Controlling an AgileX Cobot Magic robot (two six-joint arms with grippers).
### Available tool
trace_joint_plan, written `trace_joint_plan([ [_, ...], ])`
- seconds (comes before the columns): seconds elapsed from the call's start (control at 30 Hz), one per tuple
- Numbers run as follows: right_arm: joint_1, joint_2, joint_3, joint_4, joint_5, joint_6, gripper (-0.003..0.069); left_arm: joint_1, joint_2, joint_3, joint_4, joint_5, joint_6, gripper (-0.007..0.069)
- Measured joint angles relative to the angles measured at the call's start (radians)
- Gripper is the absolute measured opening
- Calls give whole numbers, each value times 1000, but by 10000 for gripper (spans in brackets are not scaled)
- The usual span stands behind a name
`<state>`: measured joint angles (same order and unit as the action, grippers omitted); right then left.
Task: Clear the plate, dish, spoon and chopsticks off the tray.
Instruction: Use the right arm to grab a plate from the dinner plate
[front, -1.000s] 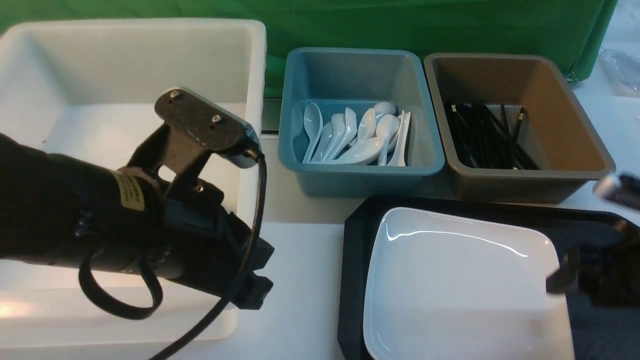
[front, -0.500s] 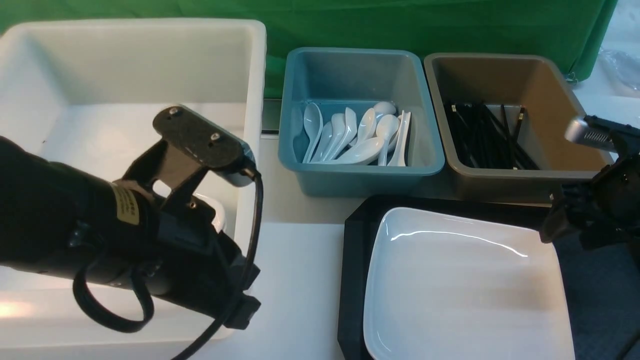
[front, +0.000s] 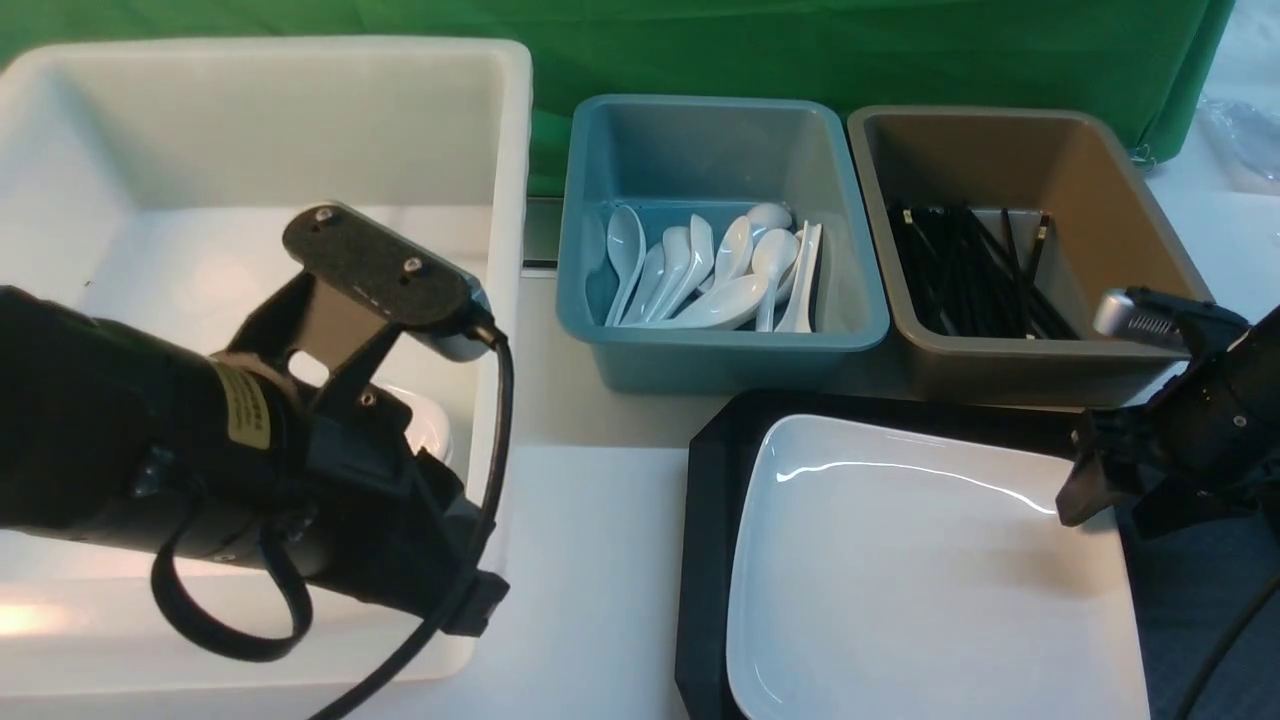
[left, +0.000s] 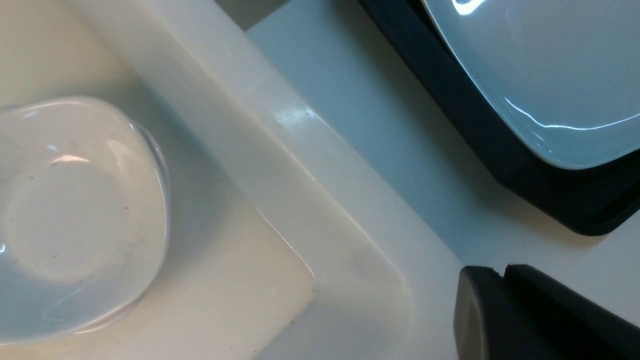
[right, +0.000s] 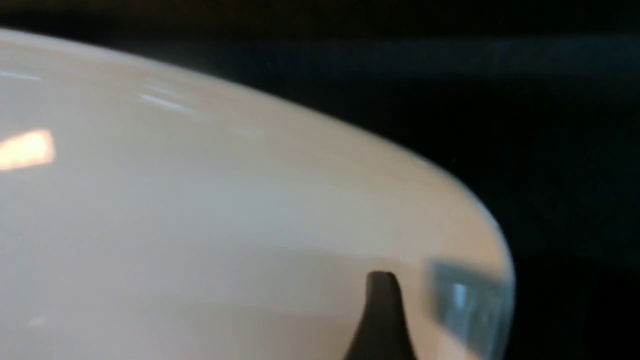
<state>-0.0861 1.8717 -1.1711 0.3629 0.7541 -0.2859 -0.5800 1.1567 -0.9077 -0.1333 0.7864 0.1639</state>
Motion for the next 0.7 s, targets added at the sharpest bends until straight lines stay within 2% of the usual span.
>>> trace_joint_plan([
  [0.13, 2, 1, 0, 72, 0, -53, 492, 0, 0, 0, 2, -16, -4, 17],
  [0.43, 3, 40, -1, 86, -17, -80, 435, 0, 0, 0, 3, -27, -28, 17],
  [0.5, 3, 40, -1, 85, -20, -95, 398, 0, 0, 0, 3, -27, -29, 17],
  [0.57, 3, 44, -1, 82, -25, -131, 252, 0, 0, 0, 3, -27, -29, 17],
  [0.6, 2, 44, -1, 85, -23, -140, 225, 0, 0, 0, 3, -28, -29, 17],
  [0.7, 0, 41, -2, 98, -19, -152, 223, 0, 0, 0, 3, -34, -29, 17],
])
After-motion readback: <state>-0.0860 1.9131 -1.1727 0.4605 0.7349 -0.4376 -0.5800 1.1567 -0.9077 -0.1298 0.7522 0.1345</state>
